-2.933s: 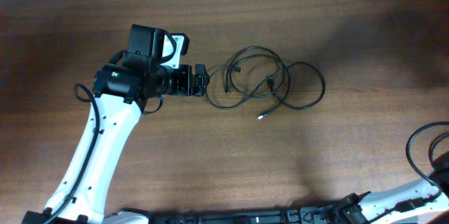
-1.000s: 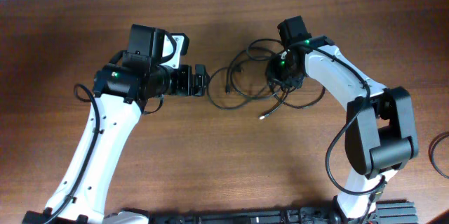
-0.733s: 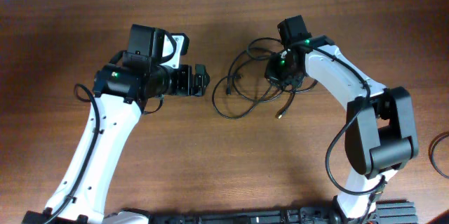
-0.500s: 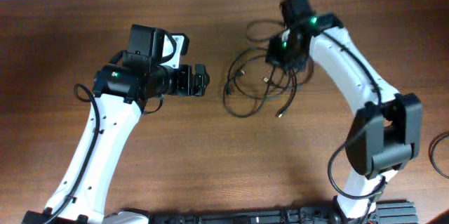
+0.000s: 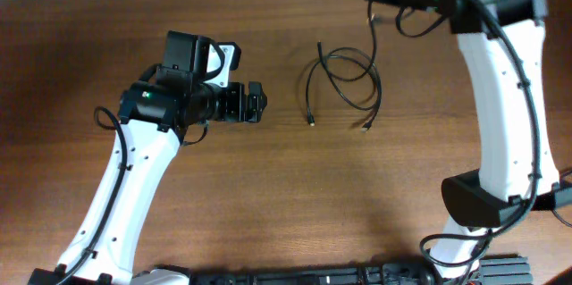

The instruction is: Untangle cables

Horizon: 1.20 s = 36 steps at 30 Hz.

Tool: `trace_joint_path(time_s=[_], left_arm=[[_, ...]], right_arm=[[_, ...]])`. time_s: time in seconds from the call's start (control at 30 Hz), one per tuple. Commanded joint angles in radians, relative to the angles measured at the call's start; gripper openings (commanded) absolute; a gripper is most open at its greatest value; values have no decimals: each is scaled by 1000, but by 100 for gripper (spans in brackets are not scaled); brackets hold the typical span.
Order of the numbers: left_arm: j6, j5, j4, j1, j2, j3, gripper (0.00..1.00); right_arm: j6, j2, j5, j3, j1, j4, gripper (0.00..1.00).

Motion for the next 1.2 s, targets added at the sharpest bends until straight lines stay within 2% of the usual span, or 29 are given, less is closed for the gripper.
trace_joint_path(time_s=[0.0, 0.13, 0.3, 0.57, 0.87, 1.03, 1.17], left_arm=[[-2, 11, 2, 0, 7, 20, 99], [-2, 11, 2, 0, 7, 20, 99], [-2, 11, 2, 0, 7, 20, 99], [-2, 11, 2, 0, 7, 20, 99], [-2, 11, 2, 0, 7, 20, 99], [-2, 11, 2, 0, 7, 20, 99], [-2, 11, 2, 0, 7, 20, 99]], right_arm=[[-76, -22, 14, 112, 3, -2, 4], [-119, -23, 14, 158, 3, -13, 4], [-292, -19, 45, 159, 3, -76, 4], [-395, -19, 479, 158, 0, -350, 4], [-404, -24, 638, 146, -2, -350, 4], [-410, -14, 632, 133, -21, -350, 4], [-410, -1, 632, 39, -89, -347, 4]])
